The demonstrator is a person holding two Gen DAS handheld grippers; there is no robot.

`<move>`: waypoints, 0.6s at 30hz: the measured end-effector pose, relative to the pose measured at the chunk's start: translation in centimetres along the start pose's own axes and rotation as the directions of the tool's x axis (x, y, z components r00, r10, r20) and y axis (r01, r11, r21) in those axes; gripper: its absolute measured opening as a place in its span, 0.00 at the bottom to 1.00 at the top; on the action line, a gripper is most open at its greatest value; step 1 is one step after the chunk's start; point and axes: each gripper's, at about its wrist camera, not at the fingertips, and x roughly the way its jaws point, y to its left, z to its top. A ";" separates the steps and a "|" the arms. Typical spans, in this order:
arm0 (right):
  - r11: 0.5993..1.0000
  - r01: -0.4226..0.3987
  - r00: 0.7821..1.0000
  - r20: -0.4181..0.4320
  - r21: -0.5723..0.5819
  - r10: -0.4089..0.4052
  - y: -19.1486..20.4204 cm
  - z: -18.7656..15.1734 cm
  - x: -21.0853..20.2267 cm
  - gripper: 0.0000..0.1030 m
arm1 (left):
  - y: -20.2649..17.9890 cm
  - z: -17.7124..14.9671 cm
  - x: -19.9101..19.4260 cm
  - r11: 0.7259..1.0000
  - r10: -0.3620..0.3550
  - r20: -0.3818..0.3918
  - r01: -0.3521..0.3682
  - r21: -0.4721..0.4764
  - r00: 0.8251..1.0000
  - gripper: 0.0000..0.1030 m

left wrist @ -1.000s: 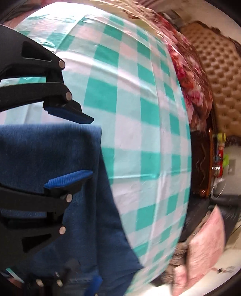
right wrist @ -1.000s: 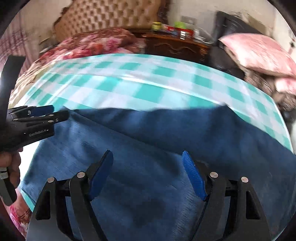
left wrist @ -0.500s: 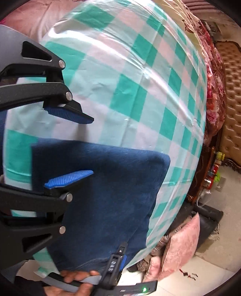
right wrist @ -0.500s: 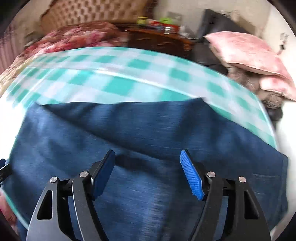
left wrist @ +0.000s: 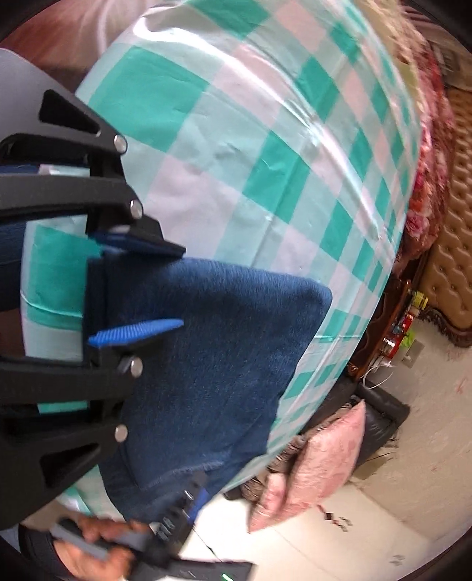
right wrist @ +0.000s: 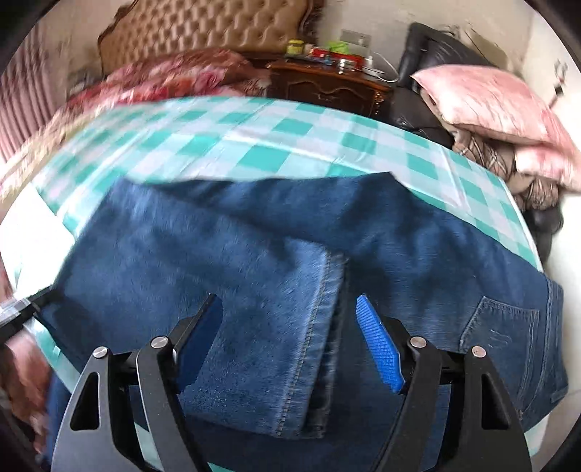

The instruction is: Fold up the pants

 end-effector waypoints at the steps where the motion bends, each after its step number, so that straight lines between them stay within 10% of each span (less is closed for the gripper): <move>1: 1.000 0.021 1.000 -0.017 -0.009 -0.022 0.1 -0.1 0.7 0.70 | 0.2 -0.2 -0.2 1.000 -0.011 0.000 0.011 -0.002 1.000 0.29; 18: 0.989 0.146 0.987 -0.060 -0.028 -0.148 0.0 -0.9 2.0 0.71 | 1.6 0.0 -1.3 0.983 -0.155 0.008 0.155 -0.100 0.988 0.23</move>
